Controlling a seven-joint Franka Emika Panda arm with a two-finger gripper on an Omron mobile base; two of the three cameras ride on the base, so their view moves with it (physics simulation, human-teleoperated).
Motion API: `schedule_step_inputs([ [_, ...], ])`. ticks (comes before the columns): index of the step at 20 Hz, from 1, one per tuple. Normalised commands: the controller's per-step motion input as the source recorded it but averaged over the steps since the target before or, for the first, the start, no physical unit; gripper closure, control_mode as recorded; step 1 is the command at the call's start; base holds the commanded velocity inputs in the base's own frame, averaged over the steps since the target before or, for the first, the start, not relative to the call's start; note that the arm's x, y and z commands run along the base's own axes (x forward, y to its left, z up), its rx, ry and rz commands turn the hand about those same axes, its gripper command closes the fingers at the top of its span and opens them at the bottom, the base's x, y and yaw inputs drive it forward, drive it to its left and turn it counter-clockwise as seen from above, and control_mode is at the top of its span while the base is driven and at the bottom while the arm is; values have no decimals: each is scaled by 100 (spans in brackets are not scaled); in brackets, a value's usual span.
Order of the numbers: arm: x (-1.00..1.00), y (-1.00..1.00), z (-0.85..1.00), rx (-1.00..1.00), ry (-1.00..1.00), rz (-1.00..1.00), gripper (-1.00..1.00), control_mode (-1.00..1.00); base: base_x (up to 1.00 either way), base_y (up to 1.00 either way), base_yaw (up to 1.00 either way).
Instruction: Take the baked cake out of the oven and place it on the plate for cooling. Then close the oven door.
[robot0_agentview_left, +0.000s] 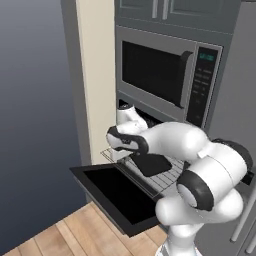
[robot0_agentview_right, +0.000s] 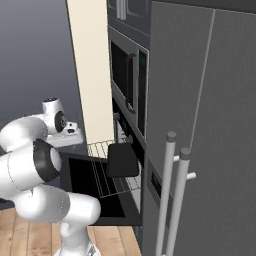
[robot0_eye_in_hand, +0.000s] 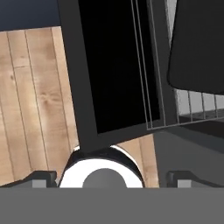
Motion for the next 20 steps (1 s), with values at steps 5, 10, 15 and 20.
schedule_step_inputs([
  [5, 63, 25, -99, -3, 23, 0, -100, -100, 0, 0, 0],
  [10, 23, 12, -95, 0, 14, 0, -100, -100, 0, 0, 0],
  [15, 0, 6, -78, 0, 1, 0, -100, -100, 0, 0, 0],
  [20, 0, 0, -62, 0, -1, 0, -100, -100, 0, 0, 0],
])
